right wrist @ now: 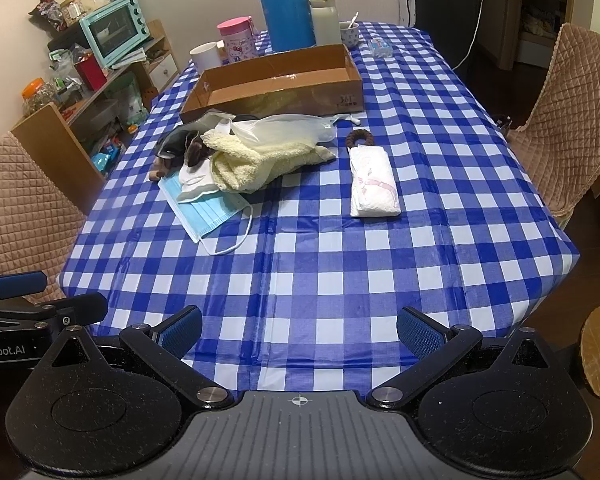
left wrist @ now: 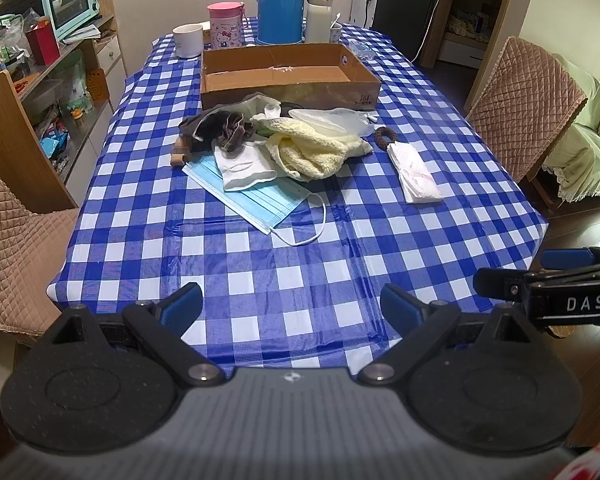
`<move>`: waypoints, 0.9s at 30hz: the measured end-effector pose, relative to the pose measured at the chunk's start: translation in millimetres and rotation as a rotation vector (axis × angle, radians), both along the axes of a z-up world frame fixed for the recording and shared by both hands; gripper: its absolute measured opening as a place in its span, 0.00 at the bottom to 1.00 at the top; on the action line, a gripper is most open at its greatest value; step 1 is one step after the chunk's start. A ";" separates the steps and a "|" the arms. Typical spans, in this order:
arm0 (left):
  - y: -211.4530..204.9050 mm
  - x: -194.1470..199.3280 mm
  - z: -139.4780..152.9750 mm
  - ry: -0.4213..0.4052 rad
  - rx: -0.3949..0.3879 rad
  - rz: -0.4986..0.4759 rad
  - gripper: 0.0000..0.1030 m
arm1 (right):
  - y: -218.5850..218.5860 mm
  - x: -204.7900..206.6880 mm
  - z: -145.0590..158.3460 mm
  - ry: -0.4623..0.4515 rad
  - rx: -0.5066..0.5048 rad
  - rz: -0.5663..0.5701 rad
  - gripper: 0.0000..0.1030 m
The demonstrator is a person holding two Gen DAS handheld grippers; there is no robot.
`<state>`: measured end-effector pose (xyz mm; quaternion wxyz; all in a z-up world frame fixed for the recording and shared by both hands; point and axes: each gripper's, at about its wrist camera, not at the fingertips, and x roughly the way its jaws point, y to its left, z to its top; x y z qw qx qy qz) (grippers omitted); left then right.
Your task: Organize soft objects
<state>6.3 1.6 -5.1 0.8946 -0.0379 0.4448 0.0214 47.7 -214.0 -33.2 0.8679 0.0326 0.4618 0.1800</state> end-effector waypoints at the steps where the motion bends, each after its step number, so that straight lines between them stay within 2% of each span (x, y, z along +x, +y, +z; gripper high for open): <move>1: 0.0 0.0 0.0 0.000 0.000 0.000 0.92 | 0.0 0.1 -0.1 0.000 0.000 0.000 1.00; 27: 0.4 0.1 0.2 0.002 0.002 0.000 0.92 | -0.5 4.6 -2.4 0.002 0.000 0.002 1.00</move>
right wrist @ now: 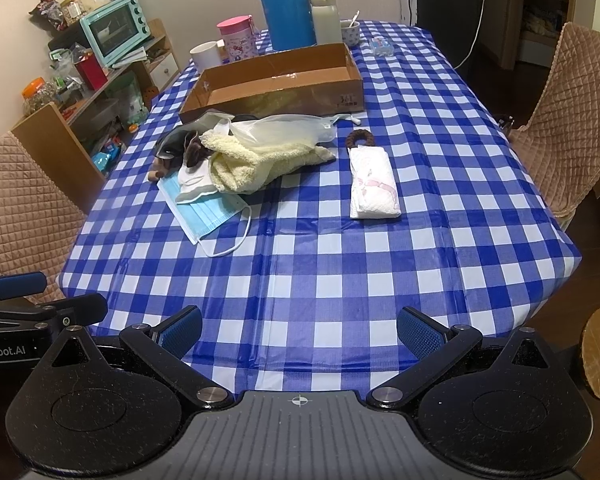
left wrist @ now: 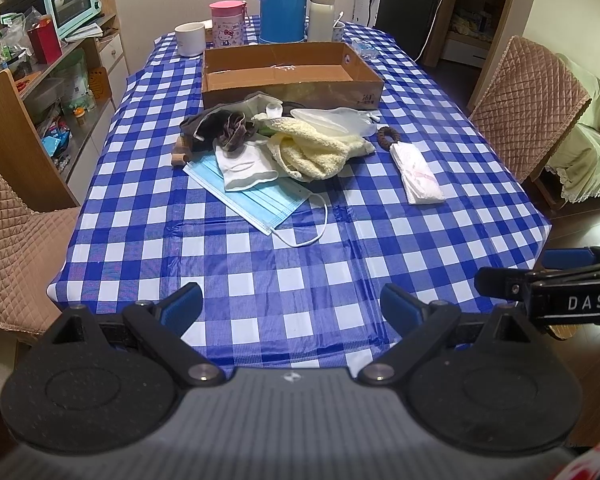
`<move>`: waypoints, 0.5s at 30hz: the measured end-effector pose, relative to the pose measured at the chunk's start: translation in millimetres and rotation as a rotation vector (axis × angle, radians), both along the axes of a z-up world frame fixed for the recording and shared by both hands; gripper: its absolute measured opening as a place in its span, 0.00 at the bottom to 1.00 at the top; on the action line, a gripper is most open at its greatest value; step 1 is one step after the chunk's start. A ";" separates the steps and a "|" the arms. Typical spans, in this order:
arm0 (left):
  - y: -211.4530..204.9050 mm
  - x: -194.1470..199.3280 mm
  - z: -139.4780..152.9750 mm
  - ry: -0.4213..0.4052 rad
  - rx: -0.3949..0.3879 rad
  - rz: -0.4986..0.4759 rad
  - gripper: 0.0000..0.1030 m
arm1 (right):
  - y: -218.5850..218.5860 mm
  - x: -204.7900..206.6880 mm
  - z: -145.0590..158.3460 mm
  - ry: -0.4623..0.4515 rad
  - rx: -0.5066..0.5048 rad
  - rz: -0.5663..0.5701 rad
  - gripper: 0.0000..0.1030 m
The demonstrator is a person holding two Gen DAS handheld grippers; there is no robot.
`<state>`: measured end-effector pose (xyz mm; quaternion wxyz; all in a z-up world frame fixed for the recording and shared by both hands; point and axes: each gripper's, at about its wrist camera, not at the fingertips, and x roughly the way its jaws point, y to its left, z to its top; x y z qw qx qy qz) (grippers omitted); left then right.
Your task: Organize soft objects
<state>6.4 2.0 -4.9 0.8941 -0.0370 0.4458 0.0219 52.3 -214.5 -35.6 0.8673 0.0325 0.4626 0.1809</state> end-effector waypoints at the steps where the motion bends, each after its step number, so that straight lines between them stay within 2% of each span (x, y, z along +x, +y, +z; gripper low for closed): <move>1: 0.0 -0.1 0.0 0.000 0.000 0.000 0.92 | 0.0 0.6 -0.1 0.000 0.000 0.000 1.00; 15: 5.9 14.1 -7.0 -0.002 0.006 0.032 0.92 | -0.8 12.3 -3.6 0.001 0.001 0.013 1.00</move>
